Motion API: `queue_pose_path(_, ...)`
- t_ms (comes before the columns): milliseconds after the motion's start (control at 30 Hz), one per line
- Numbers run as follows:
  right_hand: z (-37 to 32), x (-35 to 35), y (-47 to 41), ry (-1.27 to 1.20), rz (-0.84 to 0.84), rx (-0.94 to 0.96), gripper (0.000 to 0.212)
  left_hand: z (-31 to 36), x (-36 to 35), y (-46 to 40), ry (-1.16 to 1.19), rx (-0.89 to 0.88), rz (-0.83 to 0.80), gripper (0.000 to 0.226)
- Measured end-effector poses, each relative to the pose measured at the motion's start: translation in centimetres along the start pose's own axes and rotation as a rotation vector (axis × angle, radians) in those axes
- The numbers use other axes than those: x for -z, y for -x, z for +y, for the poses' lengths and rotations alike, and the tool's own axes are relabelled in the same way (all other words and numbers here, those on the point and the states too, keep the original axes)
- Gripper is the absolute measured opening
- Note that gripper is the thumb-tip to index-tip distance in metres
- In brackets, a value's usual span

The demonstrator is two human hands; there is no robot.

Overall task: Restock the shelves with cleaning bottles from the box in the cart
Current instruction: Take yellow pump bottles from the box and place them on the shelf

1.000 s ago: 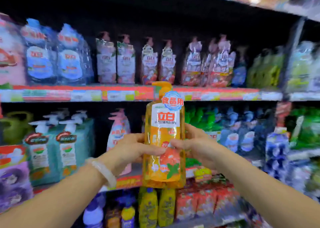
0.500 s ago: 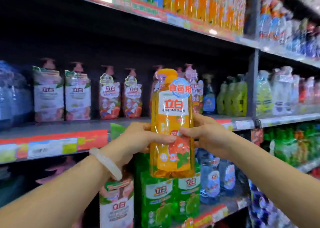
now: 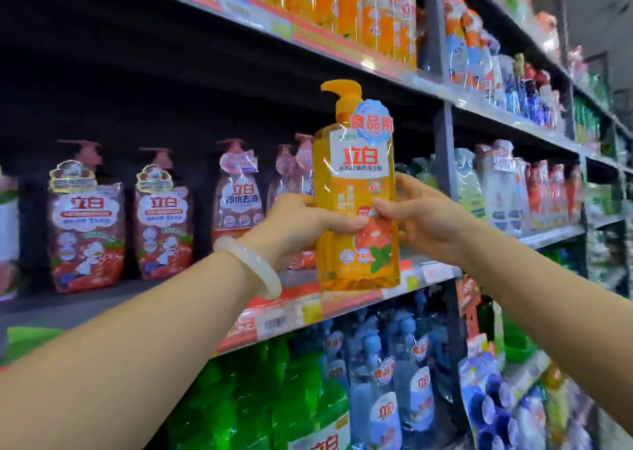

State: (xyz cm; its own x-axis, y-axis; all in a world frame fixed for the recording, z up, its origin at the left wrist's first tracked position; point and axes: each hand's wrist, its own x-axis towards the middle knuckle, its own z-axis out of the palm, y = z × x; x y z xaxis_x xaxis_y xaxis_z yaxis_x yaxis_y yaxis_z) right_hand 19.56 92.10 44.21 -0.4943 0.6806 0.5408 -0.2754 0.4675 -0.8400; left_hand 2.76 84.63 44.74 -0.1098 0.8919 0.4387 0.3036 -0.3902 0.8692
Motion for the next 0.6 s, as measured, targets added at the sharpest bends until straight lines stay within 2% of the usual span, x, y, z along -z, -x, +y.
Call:
queue_pose_path(167, 2.0, 6.7, -3.7, 0.006, -0.027, 0.054, 0.047, -1.8, -5.1, -6.9, -0.007, -0.043, 0.012, 0.038)
queue_pose_path(267, 4.3, 10.5, -6.3, 0.007, -0.072, 0.031, 0.045, -3.4, -7.5, -10.8, -0.036, -0.028, 0.065, 0.028)
queue_pose_path(333, 6.0, 12.9, -8.7, -0.003, -0.077, -0.002, 0.045, -4.3, -9.0, -13.5, -0.04, 0.002, 0.105, 0.032)
queue_pose_path(467, 9.2, 16.7, -13.2, -0.051, -0.063, -0.063, 0.045, -6.3, -11.3, -18.7, -0.112, 0.069, 0.153, 0.063)
queue_pose_path(533, 10.9, 18.0, -15.0, -0.062, -0.067, -0.091, 0.046, -7.4, -12.0, -20.7, -0.148, 0.099, 0.161, 0.062)
queue_pose_path(600, 12.5, 19.0, -16.5, -0.062, -0.086, -0.104, 0.047, -8.3, -12.6, -22.0, -0.206, 0.124, 0.176, 0.049)
